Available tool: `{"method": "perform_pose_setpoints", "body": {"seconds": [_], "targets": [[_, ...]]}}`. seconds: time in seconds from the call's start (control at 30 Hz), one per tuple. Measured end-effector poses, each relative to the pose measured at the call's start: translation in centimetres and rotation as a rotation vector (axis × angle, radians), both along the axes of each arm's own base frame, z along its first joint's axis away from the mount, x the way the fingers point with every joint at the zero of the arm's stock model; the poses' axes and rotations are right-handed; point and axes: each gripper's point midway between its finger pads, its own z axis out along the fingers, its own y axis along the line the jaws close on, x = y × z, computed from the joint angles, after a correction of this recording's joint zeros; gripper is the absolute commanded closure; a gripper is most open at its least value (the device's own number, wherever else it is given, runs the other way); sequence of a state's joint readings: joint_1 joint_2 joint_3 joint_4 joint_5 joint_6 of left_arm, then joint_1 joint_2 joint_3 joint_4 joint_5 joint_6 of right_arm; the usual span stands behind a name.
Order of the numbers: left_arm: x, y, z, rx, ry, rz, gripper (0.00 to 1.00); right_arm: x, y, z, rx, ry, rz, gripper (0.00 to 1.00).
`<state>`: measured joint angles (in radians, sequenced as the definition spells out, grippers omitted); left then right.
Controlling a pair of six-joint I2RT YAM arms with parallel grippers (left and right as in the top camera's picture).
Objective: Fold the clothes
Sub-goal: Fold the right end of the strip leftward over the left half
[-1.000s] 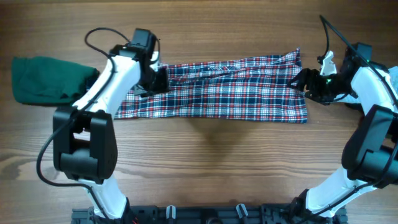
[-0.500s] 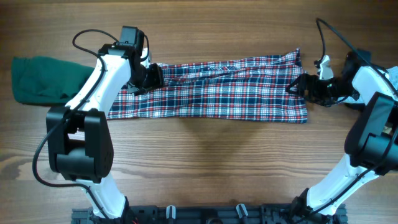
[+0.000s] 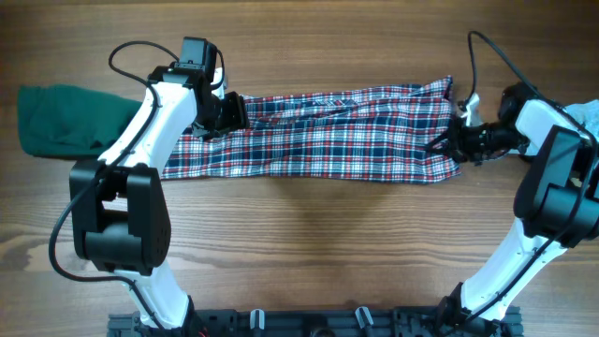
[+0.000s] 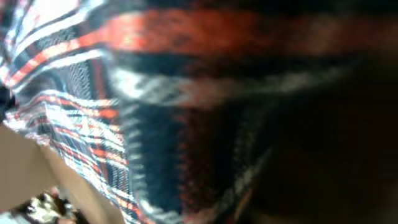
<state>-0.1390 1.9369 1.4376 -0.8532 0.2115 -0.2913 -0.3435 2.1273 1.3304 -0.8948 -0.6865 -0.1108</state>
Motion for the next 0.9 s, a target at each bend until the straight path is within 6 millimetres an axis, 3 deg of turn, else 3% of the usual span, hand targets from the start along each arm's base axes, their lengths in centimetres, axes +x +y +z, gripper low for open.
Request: {"method": "perform_pose_setpoints", "body": {"seconds": [0.1,0.13,0.17,0.23,0.33,0.4,0.43,0.53,0.6,0.73,0.77,0.9], "targets": [[-0.2,0.0,0.0,0.000,0.009,0.000,0.36,0.1,-1.5,1.3,-0.090,0.063,-0.060,0.95],[-0.5,0.0,-0.1,-0.001,0.023,-0.001,0.36,0.1,-2.8,2.9,-0.186,0.049,-0.081,0.96],[-0.7,0.0,-0.1,-0.002,0.031,-0.001,0.36,0.7,-4.2,5.2,-0.277,-0.001,-0.105,0.96],[-0.8,0.0,-0.1,-0.003,0.034,-0.002,0.37,2.3,-7.7,11.5,-0.487,-0.152,-0.166,0.96],[-0.9,-0.2,-0.1,-0.016,0.037,-0.004,0.37,3.1,-9.7,18.4,-0.622,-0.289,-0.219,0.96],[-1.0,-0.3,-0.1,-0.018,0.041,-0.005,0.36,3.3,-9.3,20.0,-0.625,-0.322,-0.193,0.96],[-1.0,-0.3,-0.1,-0.021,0.041,-0.005,0.37,3.4,-8.6,20.0,-0.620,-0.329,-0.162,0.96],[-1.0,-0.7,1.0,-0.082,0.031,-0.002,0.36,4.3,-2.9,20.0,-0.598,-0.384,0.007,0.96],[-0.4,0.4,3.8,-0.134,-0.034,0.031,0.33,4.5,1.2,20.0,-0.586,-0.417,0.112,0.96],[0.2,3.0,9.0,-0.161,-0.170,0.089,0.32,4.5,4.0,20.0,-0.581,-0.442,0.182,0.96],[0.2,3.3,9.6,-0.163,-0.187,0.095,0.32,4.6,4.8,20.0,-0.580,-0.450,0.201,0.96],[0.2,4.3,11.3,-0.162,-0.231,0.115,0.33,3.8,12.5,20.4,-0.533,-0.544,0.391,0.96]]}}
